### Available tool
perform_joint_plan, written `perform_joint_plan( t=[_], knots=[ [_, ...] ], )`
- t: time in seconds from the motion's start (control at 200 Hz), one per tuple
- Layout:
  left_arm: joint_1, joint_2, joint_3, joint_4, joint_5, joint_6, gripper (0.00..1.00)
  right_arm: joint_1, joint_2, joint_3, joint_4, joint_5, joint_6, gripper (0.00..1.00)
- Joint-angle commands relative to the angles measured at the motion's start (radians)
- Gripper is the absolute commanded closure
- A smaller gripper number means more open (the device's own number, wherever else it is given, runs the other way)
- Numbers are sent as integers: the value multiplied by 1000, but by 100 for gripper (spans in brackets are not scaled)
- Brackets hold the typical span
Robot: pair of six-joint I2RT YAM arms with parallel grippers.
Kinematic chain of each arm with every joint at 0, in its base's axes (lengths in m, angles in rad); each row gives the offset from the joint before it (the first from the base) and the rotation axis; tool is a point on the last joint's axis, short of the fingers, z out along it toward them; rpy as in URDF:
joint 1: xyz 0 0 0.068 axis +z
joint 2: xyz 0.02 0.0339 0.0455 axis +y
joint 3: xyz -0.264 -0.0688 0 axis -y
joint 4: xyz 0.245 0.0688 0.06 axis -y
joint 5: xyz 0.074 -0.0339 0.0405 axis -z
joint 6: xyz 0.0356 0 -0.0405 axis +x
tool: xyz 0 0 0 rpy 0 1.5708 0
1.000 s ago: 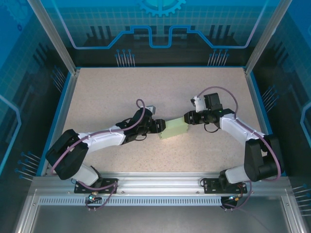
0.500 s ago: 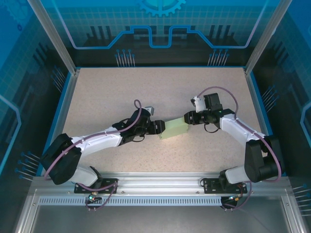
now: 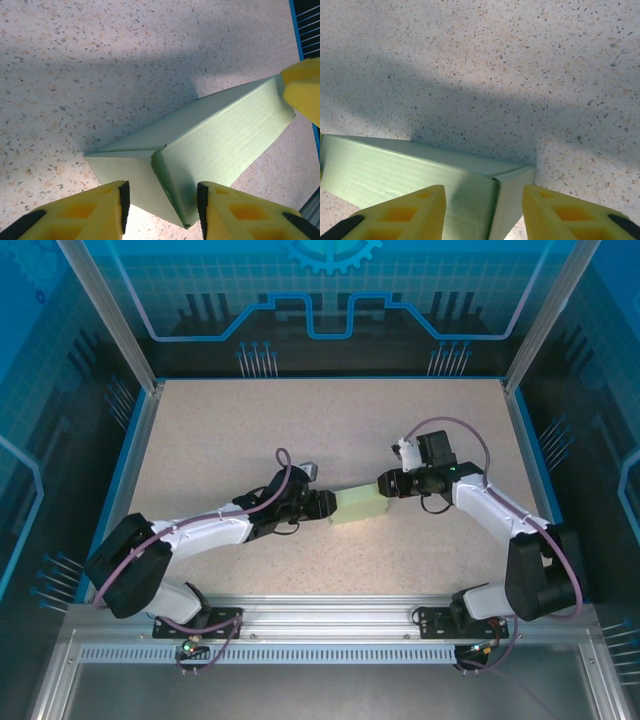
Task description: Fold the paper box
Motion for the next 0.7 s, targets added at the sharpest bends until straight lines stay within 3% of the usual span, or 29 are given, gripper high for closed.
perform_joint_plan(
  t=[0.0, 0.27, 0.695],
  knots=[
    [-5, 25, -20, -10, 21, -10, 61, -6, -31, 31, -67, -28, -7, 54],
    [-6, 33, -15, -5, 23, -6, 63, -10, 12, 4, -54, -71, -16, 52],
    [11, 27, 0, 36, 11, -25, 66, 3, 11, -33, 34, -121, 17, 62]
  ],
)
